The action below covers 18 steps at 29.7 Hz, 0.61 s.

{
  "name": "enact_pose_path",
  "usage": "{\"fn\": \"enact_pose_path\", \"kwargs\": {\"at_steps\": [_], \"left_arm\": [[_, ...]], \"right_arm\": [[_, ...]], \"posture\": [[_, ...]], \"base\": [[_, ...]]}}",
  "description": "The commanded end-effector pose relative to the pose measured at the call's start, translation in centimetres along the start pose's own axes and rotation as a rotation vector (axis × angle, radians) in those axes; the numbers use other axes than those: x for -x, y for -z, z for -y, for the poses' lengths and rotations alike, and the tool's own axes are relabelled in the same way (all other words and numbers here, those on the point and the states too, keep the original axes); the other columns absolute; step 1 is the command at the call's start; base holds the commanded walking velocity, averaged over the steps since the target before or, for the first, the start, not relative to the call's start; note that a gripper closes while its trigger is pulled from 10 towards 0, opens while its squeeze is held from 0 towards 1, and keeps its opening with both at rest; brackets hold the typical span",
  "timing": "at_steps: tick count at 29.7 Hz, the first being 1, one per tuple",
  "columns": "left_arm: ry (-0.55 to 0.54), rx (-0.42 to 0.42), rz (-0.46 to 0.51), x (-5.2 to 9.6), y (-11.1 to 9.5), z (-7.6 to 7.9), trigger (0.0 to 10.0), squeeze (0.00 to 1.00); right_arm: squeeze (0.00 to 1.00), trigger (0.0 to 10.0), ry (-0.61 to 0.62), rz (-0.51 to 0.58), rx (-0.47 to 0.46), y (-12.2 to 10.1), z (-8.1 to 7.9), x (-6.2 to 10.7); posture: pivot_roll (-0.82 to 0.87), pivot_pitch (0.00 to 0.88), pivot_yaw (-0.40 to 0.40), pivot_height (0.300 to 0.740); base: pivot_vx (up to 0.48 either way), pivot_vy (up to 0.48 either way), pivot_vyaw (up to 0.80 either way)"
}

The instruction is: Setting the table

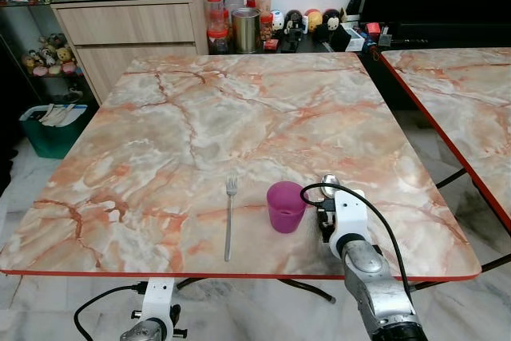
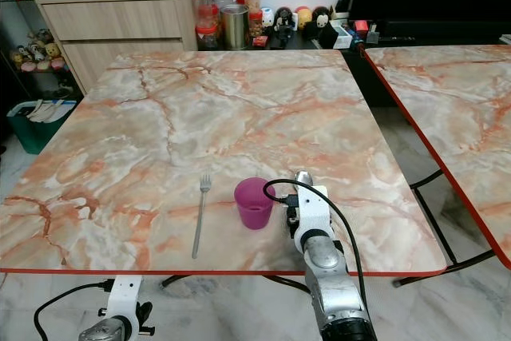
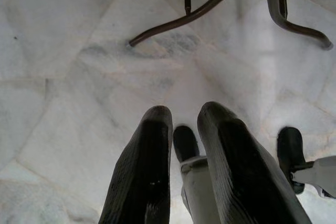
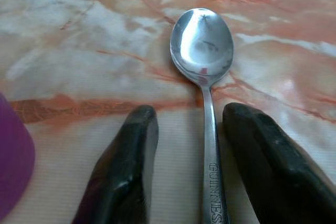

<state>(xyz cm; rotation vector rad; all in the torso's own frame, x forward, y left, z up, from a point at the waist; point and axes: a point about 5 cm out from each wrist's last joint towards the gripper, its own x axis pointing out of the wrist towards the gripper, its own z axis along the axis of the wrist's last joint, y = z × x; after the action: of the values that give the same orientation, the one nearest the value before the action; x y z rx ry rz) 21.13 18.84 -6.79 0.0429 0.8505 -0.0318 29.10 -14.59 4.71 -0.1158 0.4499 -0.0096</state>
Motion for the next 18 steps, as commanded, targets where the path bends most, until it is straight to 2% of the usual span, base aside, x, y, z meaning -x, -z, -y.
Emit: {"fn": "enact_pose_path", "kwargs": {"at_steps": [1, 8, 18], "left_arm": [[0.012, -0.002, -0.023, 0.08, 0.51, 0.08, 10.0, 0.0], [0.033, 0.007, -0.024, 0.03, 0.48, 0.46, 10.0, 0.0], [0.049, 0.007, -0.03, 0.03, 0.55, 0.59, 10.0, 0.0]], "right_arm": [[0.0, 0.0, 0.012, -0.062, 0.012, 1.01, 0.06, -0.06], [0.0, 0.0, 0.045, -0.09, 0.038, 1.19, 0.71, -0.11], [0.0, 0.0, 0.053, -0.094, 0.043, 1.1, 0.72, -0.19]], "posture": [[-0.03, 0.0, 0.021, 0.736], [-0.03, 0.0, 0.015, 0.736], [-0.03, 0.0, 0.014, 0.736]], "base": [[0.0, 0.0, 0.0], [0.0, 0.0, 0.0], [0.0, 0.0, 0.0]]}}
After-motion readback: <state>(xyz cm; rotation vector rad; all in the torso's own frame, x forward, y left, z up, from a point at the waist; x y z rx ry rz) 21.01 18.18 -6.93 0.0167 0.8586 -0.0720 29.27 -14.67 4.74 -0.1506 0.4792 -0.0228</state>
